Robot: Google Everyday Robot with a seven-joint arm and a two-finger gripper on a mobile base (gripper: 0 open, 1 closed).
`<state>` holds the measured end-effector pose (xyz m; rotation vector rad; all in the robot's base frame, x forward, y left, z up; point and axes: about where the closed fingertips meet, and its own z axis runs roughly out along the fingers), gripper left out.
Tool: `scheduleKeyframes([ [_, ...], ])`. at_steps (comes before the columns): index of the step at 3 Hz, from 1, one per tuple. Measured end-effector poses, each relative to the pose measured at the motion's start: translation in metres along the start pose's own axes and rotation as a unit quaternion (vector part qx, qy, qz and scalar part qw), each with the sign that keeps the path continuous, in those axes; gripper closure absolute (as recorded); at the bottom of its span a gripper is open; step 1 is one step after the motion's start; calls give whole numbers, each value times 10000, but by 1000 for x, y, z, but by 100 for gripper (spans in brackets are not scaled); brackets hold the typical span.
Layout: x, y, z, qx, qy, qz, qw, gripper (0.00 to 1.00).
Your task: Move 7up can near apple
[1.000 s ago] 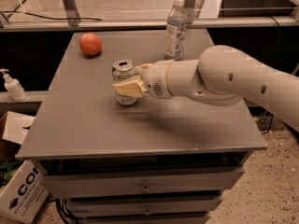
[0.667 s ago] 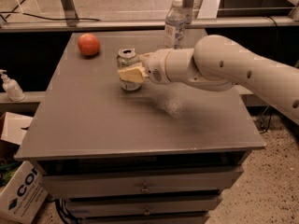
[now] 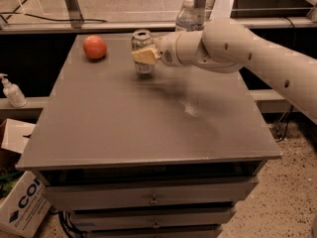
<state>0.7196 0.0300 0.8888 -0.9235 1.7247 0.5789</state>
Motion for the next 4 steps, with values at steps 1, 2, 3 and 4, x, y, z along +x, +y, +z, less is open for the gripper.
scheduleKeyframes([
  [1, -11, -8, 26, -95, -27, -48, 9999, 100],
  [2, -22, -6, 58, -285, -52, -112, 9995, 100],
  [3, -31, 0, 83, -453, -71, -149, 9988, 100],
  [4, -36, 9, 103, -600, -132, -139, 9980, 100],
])
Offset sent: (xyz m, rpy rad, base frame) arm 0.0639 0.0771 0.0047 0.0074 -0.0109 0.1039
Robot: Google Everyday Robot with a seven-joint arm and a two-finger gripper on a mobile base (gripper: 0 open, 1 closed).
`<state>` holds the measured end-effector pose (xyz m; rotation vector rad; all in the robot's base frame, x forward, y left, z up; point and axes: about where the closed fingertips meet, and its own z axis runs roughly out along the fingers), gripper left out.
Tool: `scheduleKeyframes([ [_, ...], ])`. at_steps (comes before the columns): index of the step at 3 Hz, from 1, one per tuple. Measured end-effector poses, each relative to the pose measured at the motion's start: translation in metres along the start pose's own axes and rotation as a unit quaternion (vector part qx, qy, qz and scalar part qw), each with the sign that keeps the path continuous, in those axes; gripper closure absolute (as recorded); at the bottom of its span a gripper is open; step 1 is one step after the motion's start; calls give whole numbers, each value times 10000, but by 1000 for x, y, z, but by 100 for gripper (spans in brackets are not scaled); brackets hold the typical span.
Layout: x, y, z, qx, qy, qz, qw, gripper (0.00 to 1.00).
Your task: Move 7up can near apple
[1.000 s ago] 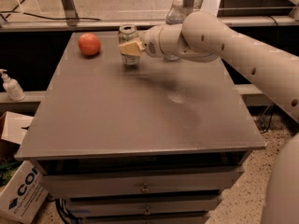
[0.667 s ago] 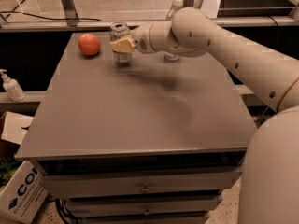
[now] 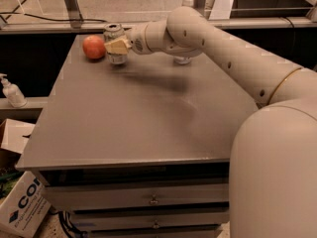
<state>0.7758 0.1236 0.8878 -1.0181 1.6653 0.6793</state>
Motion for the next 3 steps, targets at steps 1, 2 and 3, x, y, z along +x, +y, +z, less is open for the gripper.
scheduleKeyframes([
  [1, 2, 8, 15, -124, -26, 36, 9999, 100],
  [2, 4, 12, 21, -172, -20, 61, 9998, 100],
  [3, 10, 17, 28, -221, 14, 126, 9997, 82],
])
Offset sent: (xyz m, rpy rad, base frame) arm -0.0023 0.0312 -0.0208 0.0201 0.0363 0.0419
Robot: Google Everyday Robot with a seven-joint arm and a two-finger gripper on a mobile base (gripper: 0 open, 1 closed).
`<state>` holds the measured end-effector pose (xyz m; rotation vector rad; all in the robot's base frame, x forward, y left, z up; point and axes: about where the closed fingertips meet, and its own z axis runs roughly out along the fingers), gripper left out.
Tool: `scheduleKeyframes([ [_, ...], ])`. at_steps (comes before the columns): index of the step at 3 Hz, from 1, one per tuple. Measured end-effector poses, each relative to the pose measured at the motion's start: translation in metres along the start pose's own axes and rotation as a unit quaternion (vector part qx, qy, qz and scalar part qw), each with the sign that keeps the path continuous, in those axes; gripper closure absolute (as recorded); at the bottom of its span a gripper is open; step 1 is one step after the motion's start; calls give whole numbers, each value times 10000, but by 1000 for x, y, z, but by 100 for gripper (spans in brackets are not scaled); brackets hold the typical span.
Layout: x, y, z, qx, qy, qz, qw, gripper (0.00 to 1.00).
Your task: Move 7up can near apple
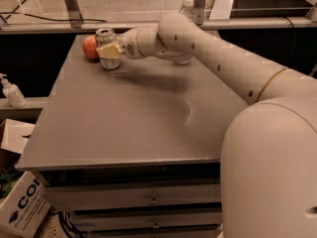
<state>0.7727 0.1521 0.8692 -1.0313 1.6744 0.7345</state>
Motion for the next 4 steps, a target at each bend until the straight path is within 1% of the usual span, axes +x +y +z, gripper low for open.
scheduleKeyframes([
  [1, 4, 4, 4, -38, 22, 42, 10000, 58],
  [3, 5, 5, 5, -48, 31, 55, 10000, 12],
  [4, 10, 7, 5, -57, 44, 90, 9999, 0],
])
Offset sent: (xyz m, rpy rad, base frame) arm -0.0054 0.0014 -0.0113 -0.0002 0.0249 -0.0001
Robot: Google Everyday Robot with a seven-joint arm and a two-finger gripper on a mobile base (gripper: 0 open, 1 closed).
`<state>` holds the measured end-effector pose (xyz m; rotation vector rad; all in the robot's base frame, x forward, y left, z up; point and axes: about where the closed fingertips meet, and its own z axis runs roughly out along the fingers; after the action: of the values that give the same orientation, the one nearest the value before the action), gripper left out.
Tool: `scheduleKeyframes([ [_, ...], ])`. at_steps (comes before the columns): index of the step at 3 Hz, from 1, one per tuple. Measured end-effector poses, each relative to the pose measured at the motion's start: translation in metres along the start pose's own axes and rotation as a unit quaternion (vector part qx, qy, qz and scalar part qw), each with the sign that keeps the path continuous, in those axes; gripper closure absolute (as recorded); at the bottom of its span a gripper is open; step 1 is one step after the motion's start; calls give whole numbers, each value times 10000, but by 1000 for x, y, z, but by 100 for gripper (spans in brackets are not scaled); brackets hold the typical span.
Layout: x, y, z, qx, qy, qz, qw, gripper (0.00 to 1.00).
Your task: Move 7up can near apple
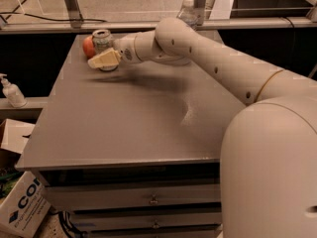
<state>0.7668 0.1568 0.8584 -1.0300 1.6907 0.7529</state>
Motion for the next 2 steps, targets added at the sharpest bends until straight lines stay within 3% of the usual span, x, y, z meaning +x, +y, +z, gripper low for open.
scheduleKeyframes([
  [2, 14, 6, -21, 73, -28, 78, 9999, 0],
])
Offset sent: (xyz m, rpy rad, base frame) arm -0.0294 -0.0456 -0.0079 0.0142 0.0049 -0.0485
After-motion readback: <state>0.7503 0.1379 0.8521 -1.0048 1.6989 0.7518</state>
